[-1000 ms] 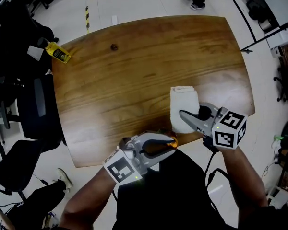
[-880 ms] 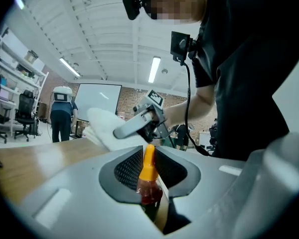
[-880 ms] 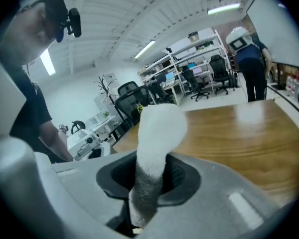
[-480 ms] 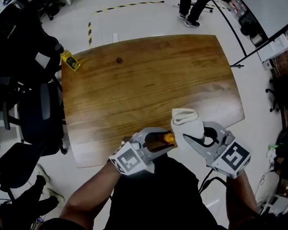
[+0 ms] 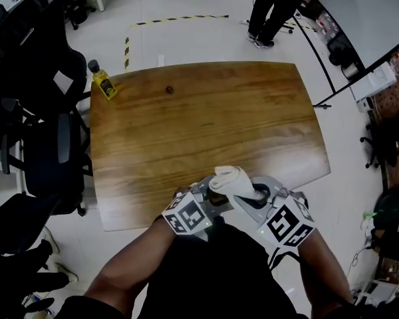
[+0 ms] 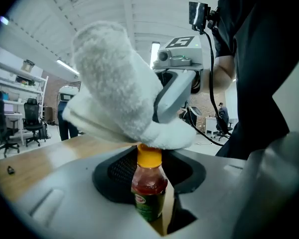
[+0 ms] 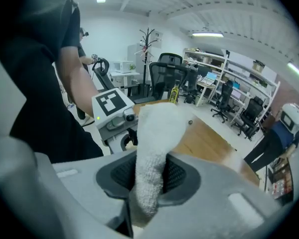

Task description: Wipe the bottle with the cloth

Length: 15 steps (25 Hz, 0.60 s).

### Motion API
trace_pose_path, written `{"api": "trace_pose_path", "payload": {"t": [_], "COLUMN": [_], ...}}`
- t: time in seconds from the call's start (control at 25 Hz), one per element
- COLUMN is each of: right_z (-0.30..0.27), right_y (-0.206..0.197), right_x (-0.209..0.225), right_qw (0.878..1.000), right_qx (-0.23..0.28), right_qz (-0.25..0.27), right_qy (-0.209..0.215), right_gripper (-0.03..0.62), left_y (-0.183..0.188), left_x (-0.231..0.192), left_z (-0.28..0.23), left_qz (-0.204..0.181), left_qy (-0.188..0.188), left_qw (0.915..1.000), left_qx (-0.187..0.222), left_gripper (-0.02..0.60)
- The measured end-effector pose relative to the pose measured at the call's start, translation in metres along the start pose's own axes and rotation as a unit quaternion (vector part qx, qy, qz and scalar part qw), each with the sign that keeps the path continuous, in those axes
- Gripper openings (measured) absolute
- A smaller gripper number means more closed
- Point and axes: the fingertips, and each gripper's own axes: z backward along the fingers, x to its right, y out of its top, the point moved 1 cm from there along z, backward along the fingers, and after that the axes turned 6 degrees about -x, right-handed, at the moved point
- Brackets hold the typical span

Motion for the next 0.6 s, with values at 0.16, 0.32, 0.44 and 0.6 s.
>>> {"api": "trace_pose_path", "payload": {"t": [0.16, 0.32, 0.44, 0.6], "right_z": [-0.008, -0.010, -0.008, -0.007], "right_y": [-0.004, -0.008, -0.015, -0.026], "right_x": [-0.006, -0.007, -0.007, -0.005], "right_qw": [1.000, 0.999, 0.999, 0.999], "right_qx": [-0.011, -0.026, -0.032, -0.034], "right_qz": [0.017, 0.024, 0.016, 0.002], "right_qy": [-0.012, -0.014, -0.013, -0.017], "right_gripper": [0.078, 0.078, 0.081, 0.080], "left_y": [-0.001, -0.002, -0.002, -0.002], "left_x": [0.000, -0.002, -0.001, -0.001], "left_z": [-0.001, 0.000, 0.000, 0.000], "left_qz": [-0.002, 0.002, 0.004, 0.005], "left_qy": [-0.002, -0.003, -0.005, -0.003], "left_qw": [1.0000, 1.0000, 1.0000, 1.0000], "left_qx": [0.002, 0.004, 0.006, 0.005], "left_gripper": [0.169, 0.169, 0.169, 0.168]}}
